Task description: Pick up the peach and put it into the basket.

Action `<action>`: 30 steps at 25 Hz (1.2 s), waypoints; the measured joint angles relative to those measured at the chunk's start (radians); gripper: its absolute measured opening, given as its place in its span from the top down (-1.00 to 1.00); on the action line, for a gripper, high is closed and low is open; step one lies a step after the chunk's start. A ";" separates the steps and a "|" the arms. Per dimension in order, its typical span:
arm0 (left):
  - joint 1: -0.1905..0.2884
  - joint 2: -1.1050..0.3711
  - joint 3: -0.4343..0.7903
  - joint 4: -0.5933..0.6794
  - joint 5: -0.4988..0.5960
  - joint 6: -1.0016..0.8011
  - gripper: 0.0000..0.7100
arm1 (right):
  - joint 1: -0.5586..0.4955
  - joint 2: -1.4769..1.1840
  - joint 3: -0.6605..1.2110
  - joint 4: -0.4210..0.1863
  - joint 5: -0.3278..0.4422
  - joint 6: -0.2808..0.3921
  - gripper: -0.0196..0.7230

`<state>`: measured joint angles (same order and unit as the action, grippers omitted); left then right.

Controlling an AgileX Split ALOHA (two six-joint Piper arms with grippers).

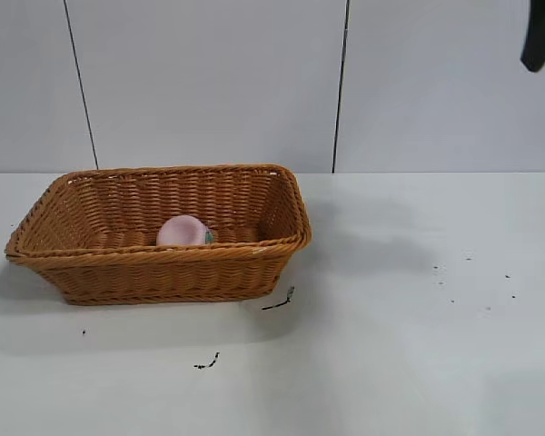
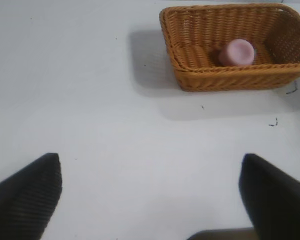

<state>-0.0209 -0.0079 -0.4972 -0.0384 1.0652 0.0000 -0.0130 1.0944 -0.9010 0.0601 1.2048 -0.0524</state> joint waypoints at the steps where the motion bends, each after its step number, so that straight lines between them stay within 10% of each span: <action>1: 0.000 0.000 0.000 0.000 0.000 0.000 -0.95 | 0.000 -0.053 0.056 0.000 -0.014 0.000 -0.92; 8: 0.000 0.000 0.000 0.000 0.000 0.000 -0.95 | 0.000 -0.510 0.388 0.000 -0.149 0.004 -0.92; 30: 0.000 0.000 0.000 0.000 0.000 0.000 -0.95 | 0.008 -1.098 0.405 0.000 -0.177 0.020 -0.92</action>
<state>-0.0209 -0.0079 -0.4972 -0.0384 1.0652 0.0000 -0.0049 -0.0038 -0.4959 0.0600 1.0273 -0.0328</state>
